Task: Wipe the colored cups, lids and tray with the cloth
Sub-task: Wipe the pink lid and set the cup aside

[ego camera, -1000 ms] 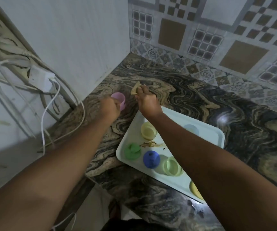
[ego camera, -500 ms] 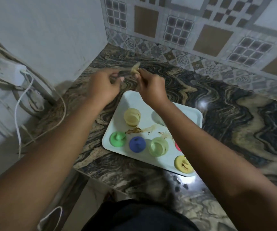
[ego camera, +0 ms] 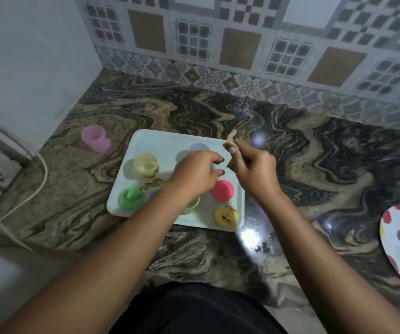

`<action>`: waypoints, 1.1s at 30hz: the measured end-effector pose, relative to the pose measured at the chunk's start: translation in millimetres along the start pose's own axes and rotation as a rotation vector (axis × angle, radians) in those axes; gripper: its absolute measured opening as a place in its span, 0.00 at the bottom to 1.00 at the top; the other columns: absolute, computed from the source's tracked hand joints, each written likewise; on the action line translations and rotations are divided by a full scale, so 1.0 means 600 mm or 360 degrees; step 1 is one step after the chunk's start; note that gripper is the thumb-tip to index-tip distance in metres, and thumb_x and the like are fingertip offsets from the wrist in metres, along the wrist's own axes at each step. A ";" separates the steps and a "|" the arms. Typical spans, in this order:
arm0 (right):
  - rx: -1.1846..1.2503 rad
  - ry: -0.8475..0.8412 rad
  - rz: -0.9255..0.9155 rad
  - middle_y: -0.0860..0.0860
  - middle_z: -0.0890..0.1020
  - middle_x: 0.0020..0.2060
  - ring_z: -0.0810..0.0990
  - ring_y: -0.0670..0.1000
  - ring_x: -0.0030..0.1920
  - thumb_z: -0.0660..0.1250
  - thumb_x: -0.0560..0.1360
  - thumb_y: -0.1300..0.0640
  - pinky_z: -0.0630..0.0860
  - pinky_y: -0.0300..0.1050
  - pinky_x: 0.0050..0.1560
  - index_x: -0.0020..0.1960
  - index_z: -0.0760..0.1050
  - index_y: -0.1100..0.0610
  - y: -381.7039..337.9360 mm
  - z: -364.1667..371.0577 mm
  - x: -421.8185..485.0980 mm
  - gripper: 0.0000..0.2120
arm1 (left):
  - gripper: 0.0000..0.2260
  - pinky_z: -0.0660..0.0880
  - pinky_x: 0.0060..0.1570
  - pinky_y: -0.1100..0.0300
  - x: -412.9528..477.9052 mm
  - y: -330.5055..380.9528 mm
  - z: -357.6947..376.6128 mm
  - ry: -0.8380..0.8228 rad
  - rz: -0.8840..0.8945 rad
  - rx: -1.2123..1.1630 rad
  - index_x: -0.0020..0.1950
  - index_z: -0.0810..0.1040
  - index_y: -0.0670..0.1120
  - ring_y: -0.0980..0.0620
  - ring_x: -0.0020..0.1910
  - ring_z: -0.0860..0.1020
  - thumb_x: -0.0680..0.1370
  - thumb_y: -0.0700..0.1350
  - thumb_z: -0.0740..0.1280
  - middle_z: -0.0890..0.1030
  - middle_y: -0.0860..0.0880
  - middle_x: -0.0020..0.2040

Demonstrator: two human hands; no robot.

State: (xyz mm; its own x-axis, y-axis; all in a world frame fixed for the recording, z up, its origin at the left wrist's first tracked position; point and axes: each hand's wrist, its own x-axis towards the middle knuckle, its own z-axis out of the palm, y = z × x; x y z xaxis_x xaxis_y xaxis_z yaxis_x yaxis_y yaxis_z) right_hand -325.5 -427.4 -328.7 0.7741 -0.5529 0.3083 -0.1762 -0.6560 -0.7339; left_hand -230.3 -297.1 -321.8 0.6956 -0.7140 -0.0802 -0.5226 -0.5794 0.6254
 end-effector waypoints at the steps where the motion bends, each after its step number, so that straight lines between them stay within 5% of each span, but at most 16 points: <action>1: -0.0006 -0.0035 0.0078 0.55 0.88 0.46 0.86 0.52 0.45 0.67 0.81 0.57 0.81 0.49 0.48 0.59 0.84 0.58 0.021 -0.002 -0.012 0.10 | 0.13 0.78 0.52 0.52 0.001 0.004 0.014 -0.0085 0.0005 0.0118 0.60 0.81 0.55 0.48 0.53 0.81 0.76 0.49 0.70 0.84 0.50 0.55; 7: -0.0061 -0.0165 0.0298 0.55 0.88 0.46 0.86 0.55 0.47 0.67 0.81 0.55 0.81 0.53 0.46 0.58 0.84 0.56 0.091 -0.001 -0.067 0.10 | 0.10 0.67 0.56 0.48 0.012 0.015 0.088 -0.0353 0.0000 0.0863 0.56 0.80 0.52 0.45 0.60 0.74 0.76 0.51 0.68 0.81 0.48 0.53; 14: -0.0088 -0.0250 0.0299 0.53 0.85 0.35 0.82 0.55 0.37 0.65 0.81 0.56 0.74 0.50 0.38 0.49 0.83 0.57 0.114 0.001 -0.084 0.08 | 0.07 0.66 0.55 0.48 0.027 0.021 0.118 -0.0290 0.0045 0.1086 0.54 0.79 0.52 0.46 0.59 0.74 0.77 0.45 0.68 0.80 0.50 0.53; 18: -0.0038 -0.0264 0.0372 0.52 0.86 0.39 0.83 0.52 0.40 0.66 0.81 0.56 0.72 0.45 0.38 0.55 0.84 0.55 0.123 -0.002 -0.090 0.09 | 0.08 0.66 0.55 0.48 0.035 0.019 0.121 -0.0293 0.0055 0.1083 0.55 0.80 0.52 0.45 0.60 0.73 0.78 0.45 0.67 0.80 0.50 0.53; 23: 0.0071 -0.0155 0.0495 0.53 0.87 0.51 0.85 0.51 0.52 0.67 0.81 0.56 0.80 0.45 0.52 0.63 0.82 0.54 0.119 -0.010 -0.102 0.12 | 0.10 0.68 0.54 0.47 0.039 0.012 0.124 -0.0207 0.0080 0.1037 0.58 0.77 0.50 0.43 0.60 0.70 0.78 0.46 0.66 0.78 0.48 0.56; 25: 0.0199 -0.0140 0.0527 0.50 0.88 0.50 0.85 0.47 0.50 0.67 0.81 0.54 0.81 0.46 0.51 0.64 0.81 0.51 0.109 -0.007 -0.104 0.13 | 0.11 0.71 0.56 0.48 0.038 0.008 0.121 -0.0068 0.0087 0.0843 0.59 0.76 0.49 0.43 0.61 0.70 0.77 0.46 0.68 0.76 0.47 0.59; 28: 0.0482 -0.0110 0.0574 0.48 0.88 0.47 0.83 0.37 0.41 0.68 0.81 0.54 0.84 0.50 0.46 0.64 0.81 0.50 0.084 0.001 -0.096 0.12 | 0.06 0.73 0.52 0.55 0.033 0.013 0.095 0.0141 -0.0051 0.0027 0.53 0.79 0.46 0.48 0.54 0.76 0.77 0.43 0.70 0.79 0.48 0.55; 33: 0.0927 -0.0079 0.0578 0.50 0.84 0.34 0.79 0.42 0.32 0.65 0.83 0.56 0.77 0.41 0.34 0.63 0.82 0.54 0.015 0.001 -0.054 0.12 | 0.05 0.83 0.48 0.54 0.006 0.016 0.008 0.0287 -0.0415 -0.1170 0.48 0.84 0.47 0.48 0.49 0.85 0.76 0.37 0.72 0.85 0.48 0.48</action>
State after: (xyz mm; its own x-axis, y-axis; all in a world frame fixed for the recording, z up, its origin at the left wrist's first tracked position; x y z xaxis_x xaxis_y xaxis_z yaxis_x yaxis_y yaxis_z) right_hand -351.7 -415.2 -345.6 0.7571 -0.6522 -0.0364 -0.0847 -0.0427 -0.9955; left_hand -235.2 -307.5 -319.9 0.8524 -0.4801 -0.2072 0.0833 -0.2665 0.9602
